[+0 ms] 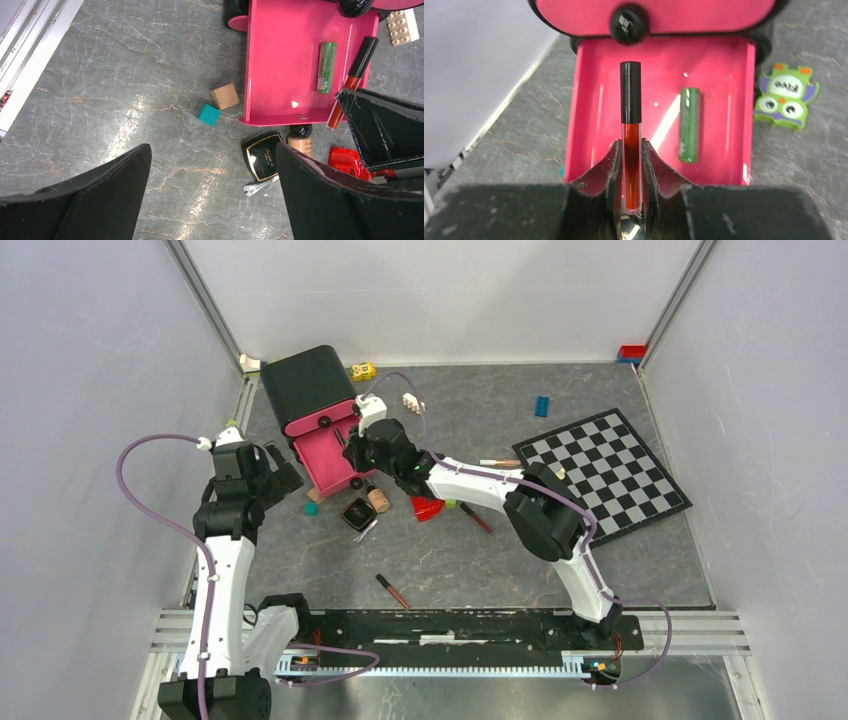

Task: Organize the makeup
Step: Place the lipstick in the drawer.

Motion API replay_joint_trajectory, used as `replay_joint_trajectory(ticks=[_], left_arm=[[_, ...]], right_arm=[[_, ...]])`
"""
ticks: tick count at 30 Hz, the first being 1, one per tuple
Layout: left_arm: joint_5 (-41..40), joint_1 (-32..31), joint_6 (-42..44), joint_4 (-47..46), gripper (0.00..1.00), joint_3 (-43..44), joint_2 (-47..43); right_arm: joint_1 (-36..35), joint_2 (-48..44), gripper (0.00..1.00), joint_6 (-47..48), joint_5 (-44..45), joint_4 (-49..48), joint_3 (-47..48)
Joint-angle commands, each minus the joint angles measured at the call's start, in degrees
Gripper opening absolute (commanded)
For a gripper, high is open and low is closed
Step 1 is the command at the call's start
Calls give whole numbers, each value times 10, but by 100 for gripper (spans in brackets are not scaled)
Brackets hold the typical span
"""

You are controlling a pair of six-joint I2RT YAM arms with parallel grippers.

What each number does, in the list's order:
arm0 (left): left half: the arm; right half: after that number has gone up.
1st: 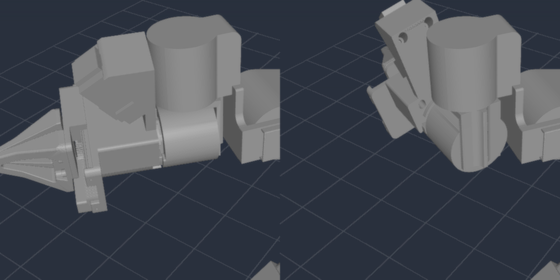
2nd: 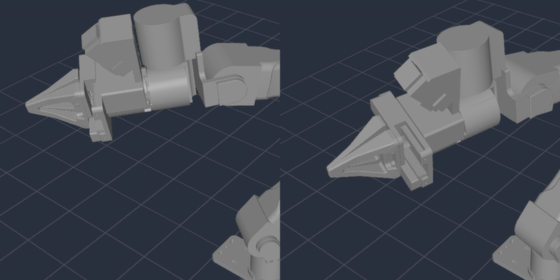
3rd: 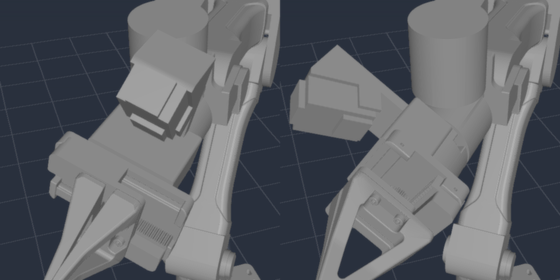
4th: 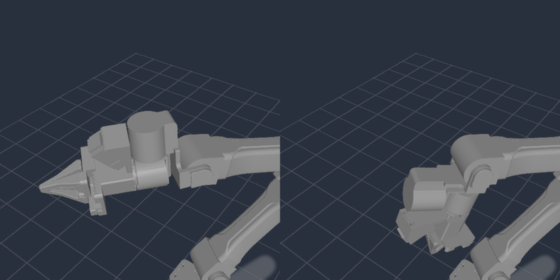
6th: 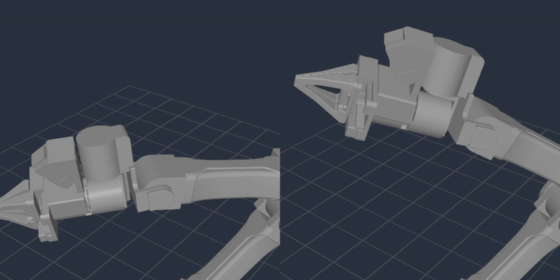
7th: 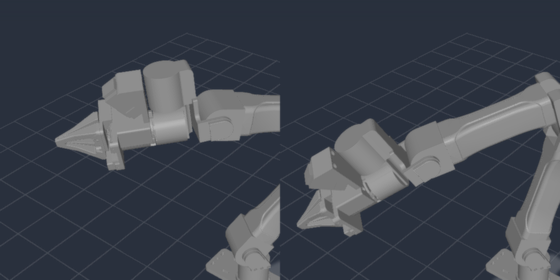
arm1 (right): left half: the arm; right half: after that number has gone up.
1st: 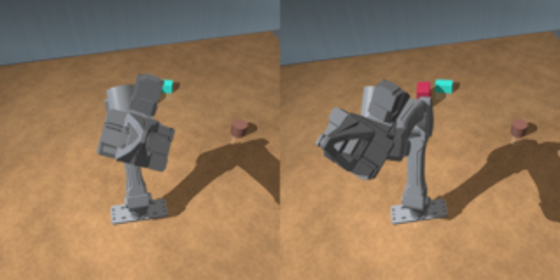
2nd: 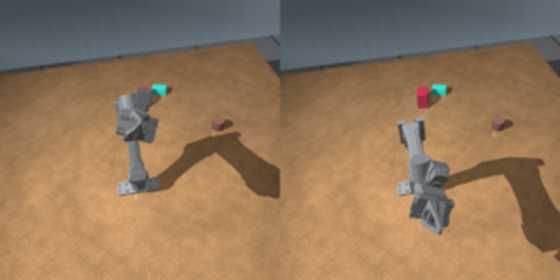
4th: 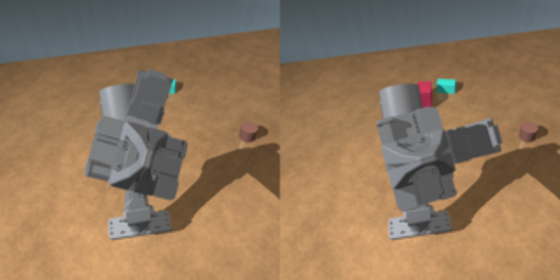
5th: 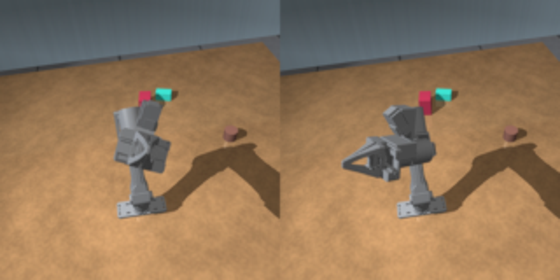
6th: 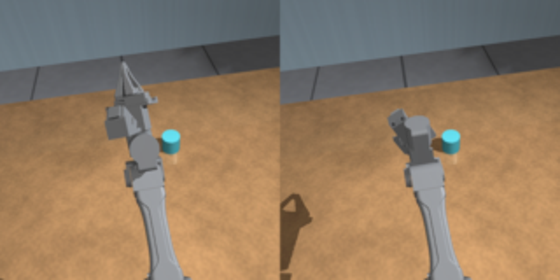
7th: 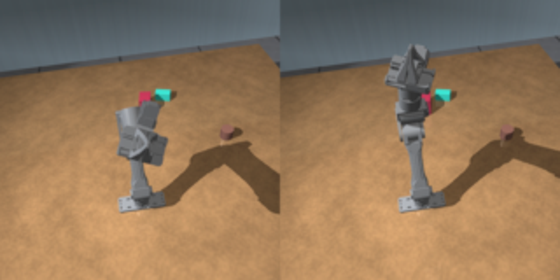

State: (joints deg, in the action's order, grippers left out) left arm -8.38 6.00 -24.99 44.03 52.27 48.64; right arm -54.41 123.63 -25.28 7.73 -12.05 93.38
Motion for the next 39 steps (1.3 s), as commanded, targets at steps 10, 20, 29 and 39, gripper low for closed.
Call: replay_joint_trajectory(ticks=[10,20,29,39], left_arm=[[7,0,6,-19,100,0,-5],[4,1,6,-19,100,0,-7],[3,0,6,-19,100,0,-7],[5,1,6,-20,100,0,-5]], right_arm=[[-8,79,0,-7,33,-60,96],[-8,116,0,4,69,-21,135],[-8,136,4,22,89,-2,158],[-8,154,5,38,78,7,173]])
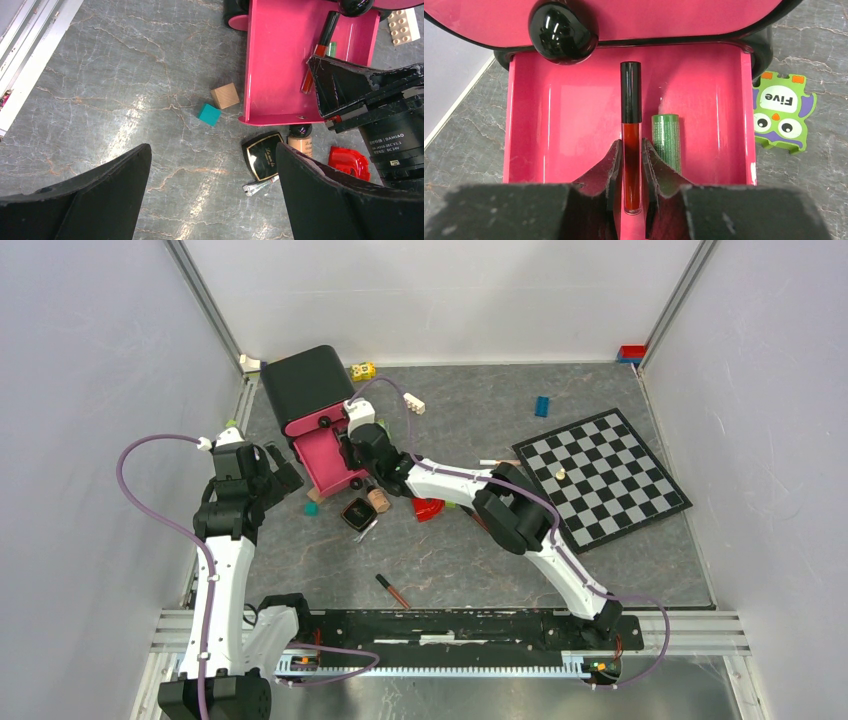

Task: Organize the makeup
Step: Place the lipstick in the drawer.

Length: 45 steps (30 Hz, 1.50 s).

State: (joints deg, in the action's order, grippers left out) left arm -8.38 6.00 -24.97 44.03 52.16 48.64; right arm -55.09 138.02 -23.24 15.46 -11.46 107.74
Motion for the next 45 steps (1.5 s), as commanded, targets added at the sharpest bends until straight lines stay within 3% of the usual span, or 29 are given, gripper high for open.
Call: replay_joint_trajectory(ticks=[1,10,30,45], left_arm=[[6,0,5,-19,100,1,-5],[4,1,6,-19,100,1,-7],[3,1,6,-19,100,1,-9],[2,1,6,-19,100,1,-9]], right_arm=[[-1,11,5,18,1,3,30],[-1,11,17,25,5,6,30],[-1,7,29,23,6,9,24],[-1,-129,32,34,4,-54,-57]])
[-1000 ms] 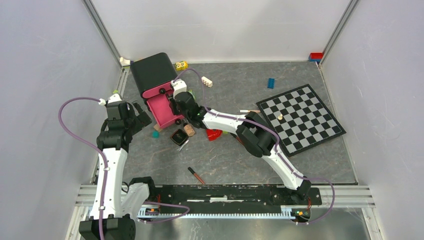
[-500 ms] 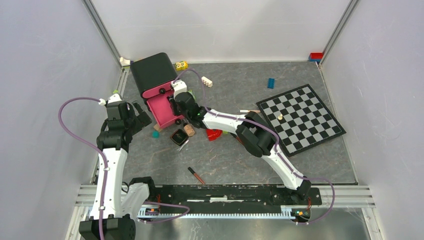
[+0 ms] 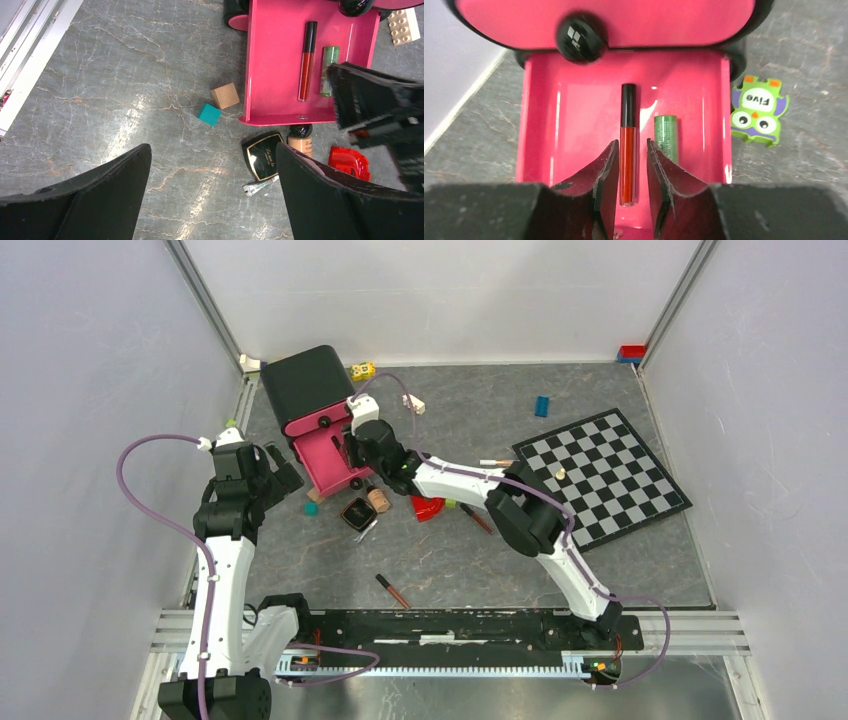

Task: Organize the makeup
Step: Place the lipstick in the drawer, then pick up the lipstick at the center of the board.

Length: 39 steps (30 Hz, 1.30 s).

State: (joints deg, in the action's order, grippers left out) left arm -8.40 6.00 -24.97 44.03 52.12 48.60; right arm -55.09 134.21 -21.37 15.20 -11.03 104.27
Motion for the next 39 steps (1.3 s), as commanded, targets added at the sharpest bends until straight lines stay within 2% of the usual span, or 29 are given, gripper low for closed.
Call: replay_joint_trajectory(ticks=[1,4,10,15,21,24,29,34,39], left_arm=[[2,1,6,-19,100,2,-8],[2,1,7,-19,100,2,-8],[1,1,6,-20,100,2,-9],[-1,1,6,-19,100,3,-7],[0,1,6,-18,100,3,-2],[2,1,6,-18,100,3,0],[4,1,6,-19,100,3,4],[1,1,6,-18,100,4,4],[-5,0,7,-17,100,4,3]], right_arm=[[-1,-105,33,19,8,-62,-33],[0,-152,34,31,15,-74,-79],[13,-264,36,52,27,-71,-231],[59,-359,38,51,1,54,-325],[124,-495,41,84,-29,145,-506],[142,-532,44,114,-41,212,-543],[151,-534,48,150,-81,253,-574],[160,-487,49,152,-138,240,-568],[161,-442,49,157,-142,237,-546]])
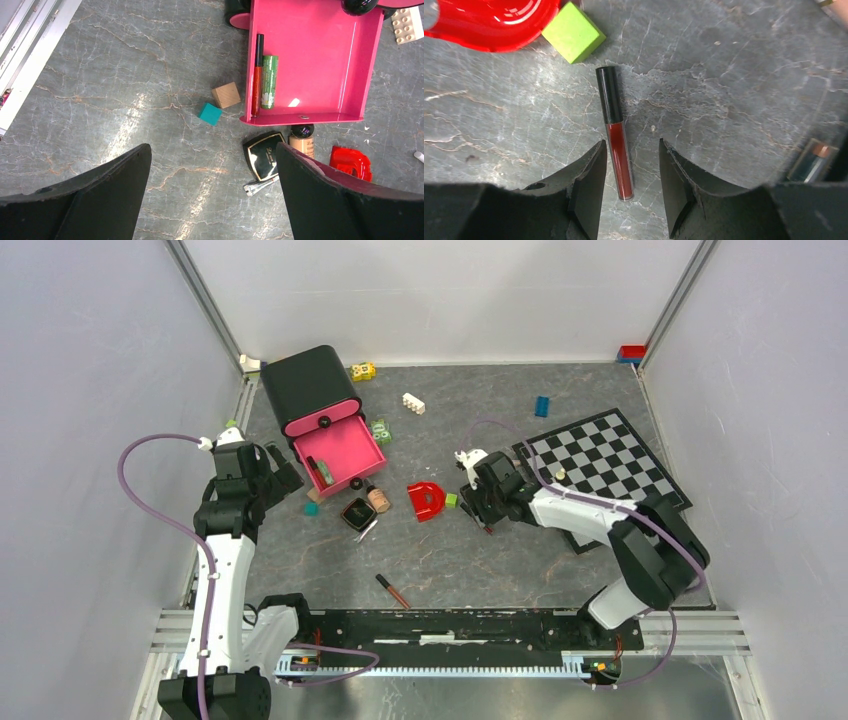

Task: Organize the makeup
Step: Pick up the lipstick at the center of the board.

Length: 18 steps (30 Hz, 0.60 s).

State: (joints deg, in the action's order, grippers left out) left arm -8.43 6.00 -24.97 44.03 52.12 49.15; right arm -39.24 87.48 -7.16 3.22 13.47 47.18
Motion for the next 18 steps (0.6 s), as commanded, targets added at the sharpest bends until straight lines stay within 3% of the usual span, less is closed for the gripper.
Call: replay_joint_trajectory(ticks=[1,7,18], left_arm=[[-5,1,6,-17,100,4,-2],[-5,1,6,-17,100,4,-3],[-5,1,6,-17,100,4,-1]], right_arm=[[3,33,49,17,-21,-9,27],[3,59,48,27,-30,-6,31],[3,60,20,30,-6,6,23]])
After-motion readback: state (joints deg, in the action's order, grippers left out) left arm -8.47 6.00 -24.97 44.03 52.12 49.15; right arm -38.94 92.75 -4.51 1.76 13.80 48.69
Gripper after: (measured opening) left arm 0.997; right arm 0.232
